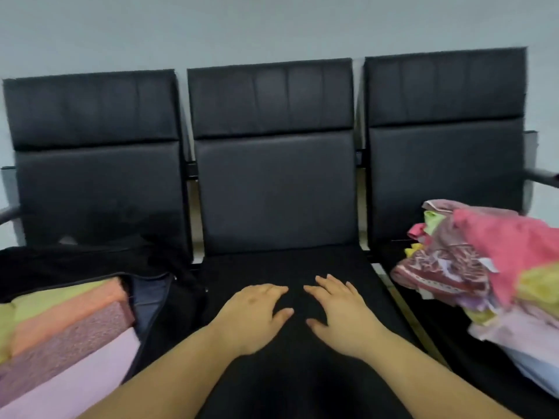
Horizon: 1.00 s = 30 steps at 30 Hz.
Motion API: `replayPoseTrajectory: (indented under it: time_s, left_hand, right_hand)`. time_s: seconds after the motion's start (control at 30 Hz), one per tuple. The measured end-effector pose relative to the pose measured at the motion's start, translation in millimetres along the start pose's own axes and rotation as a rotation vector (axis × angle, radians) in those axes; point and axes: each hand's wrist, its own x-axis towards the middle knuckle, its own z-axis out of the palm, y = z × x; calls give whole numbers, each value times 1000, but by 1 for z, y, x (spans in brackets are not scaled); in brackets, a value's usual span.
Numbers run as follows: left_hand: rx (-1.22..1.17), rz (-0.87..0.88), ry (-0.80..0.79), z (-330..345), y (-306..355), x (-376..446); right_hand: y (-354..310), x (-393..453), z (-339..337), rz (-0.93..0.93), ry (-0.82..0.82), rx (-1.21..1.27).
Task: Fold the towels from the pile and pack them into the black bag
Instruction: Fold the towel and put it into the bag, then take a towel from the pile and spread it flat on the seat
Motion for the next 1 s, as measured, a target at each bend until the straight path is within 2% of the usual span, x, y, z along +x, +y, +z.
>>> replayPoseTrajectory:
  time_s: [0.2, 0.47, 0.63, 0.73, 0.8, 0.9, 1.0]
  left_hand:
    - [-89, 104, -123, 12, 108, 61]
    - [-418, 161, -47, 39, 222, 124]
    - [-625, 39, -11, 53, 260, 162]
    - [-794, -80, -52, 66, 274, 181]
    - [-892, -143, -26, 72, 280, 189]
    - [-1041, -201, 19, 72, 289, 196]
    - [-1161, -233, -7, 66, 296, 202]
  right_hand:
    - [115, -64, -45, 212, 273, 187]
    - [213, -104, -89, 448, 638, 297]
    - [236, -101, -85, 543, 645, 331]
    - [239, -95, -81, 563, 651, 280]
    - [240, -91, -80, 576, 668, 258]
    - [243, -86, -80, 574, 721, 268]
    - [244, -81, -79, 569, 736, 306]
